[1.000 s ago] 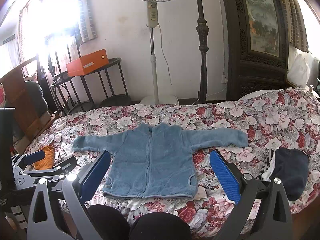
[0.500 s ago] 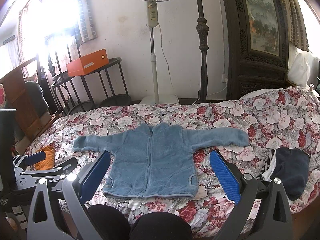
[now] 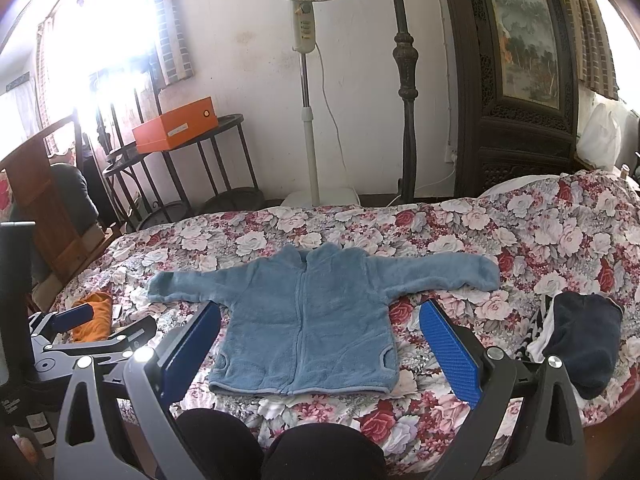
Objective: Fold small clothes
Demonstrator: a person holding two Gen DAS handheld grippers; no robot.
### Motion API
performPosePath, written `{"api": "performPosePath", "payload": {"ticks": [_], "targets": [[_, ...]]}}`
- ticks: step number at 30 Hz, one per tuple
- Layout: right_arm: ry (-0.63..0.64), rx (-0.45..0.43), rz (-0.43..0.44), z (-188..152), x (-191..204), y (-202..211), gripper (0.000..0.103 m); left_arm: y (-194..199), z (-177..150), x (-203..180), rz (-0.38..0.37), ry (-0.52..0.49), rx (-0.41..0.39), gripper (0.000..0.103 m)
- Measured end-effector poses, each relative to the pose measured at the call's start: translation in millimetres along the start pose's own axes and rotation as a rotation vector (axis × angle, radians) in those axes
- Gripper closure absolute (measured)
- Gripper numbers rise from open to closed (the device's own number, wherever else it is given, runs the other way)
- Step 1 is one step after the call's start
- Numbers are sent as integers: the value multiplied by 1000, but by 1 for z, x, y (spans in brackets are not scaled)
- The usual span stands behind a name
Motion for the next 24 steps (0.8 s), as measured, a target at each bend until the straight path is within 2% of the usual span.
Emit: {"api": "performPosePath", "payload": {"ticks": [6, 9, 13, 17, 21, 24], "targets": [[1, 16, -6, -5, 1, -6, 3, -8, -11, 3, 5, 2, 18, 5], [-12, 60, -7, -14, 0, -29, 3, -27, -18, 6, 12, 5, 62, 5], [-38, 145, -9, -30, -10, -70, 3, -72, -26, 13, 3, 33, 161, 5], [-42, 250, -20, -52, -24, -117, 3, -128, -19, 25, 23, 63, 267, 4], [-41, 355, -63, -74, -50, -171, 4, -187, -22, 56, 59, 109, 381, 4], [-108, 443, -87, -92, -78, -213, 4, -228, -27, 77, 73, 141, 471, 5]]}}
Point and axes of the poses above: each gripper's, at about its wrist camera, not at the fingertips, and y roughly against the way its jaws point, x to its left, z to its top, the point moved 3 cm from there along -y, roughly the way its jaws point, and after that the axes turned 6 degrees about -z, right-handed, at the moved point
